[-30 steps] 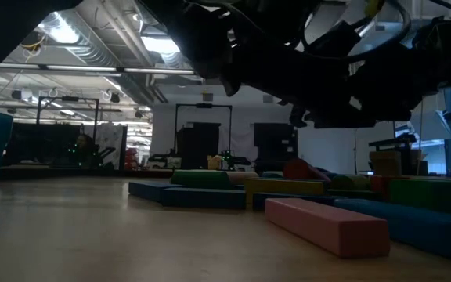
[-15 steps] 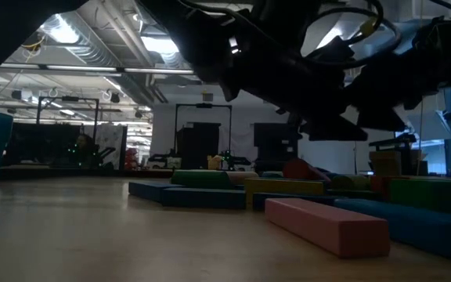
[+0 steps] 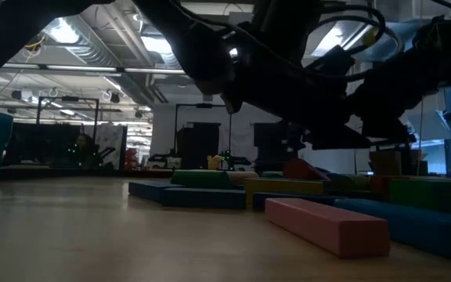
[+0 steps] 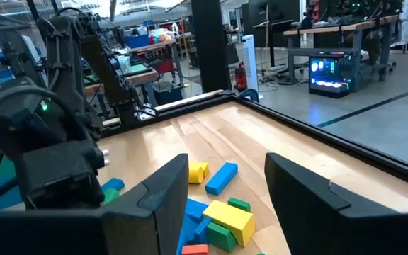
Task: Sort blocks by size
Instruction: Put the brown arch block into the blue bin
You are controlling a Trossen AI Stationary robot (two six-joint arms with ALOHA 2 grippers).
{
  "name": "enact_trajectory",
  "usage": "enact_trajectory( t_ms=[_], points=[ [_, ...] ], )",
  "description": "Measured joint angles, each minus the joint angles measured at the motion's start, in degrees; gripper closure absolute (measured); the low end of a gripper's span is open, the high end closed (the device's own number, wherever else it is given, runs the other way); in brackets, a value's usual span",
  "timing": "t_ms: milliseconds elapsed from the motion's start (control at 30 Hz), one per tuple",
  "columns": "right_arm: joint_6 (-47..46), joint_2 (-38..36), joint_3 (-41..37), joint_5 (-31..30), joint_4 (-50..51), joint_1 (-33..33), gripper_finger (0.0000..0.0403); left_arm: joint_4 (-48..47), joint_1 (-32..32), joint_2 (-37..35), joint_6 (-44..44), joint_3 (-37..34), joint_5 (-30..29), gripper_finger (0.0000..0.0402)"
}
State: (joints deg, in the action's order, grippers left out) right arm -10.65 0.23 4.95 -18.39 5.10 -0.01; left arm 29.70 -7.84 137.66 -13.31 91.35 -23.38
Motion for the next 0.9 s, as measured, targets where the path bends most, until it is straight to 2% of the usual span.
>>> enact_trajectory(
  t_ms=[900],
  points=[
    [0.0,0.0,0.0,0.0,-0.7,0.0,0.0213,4.5,0.1,4.1,-1.0,0.5,0.0,0.0149]
  ],
)
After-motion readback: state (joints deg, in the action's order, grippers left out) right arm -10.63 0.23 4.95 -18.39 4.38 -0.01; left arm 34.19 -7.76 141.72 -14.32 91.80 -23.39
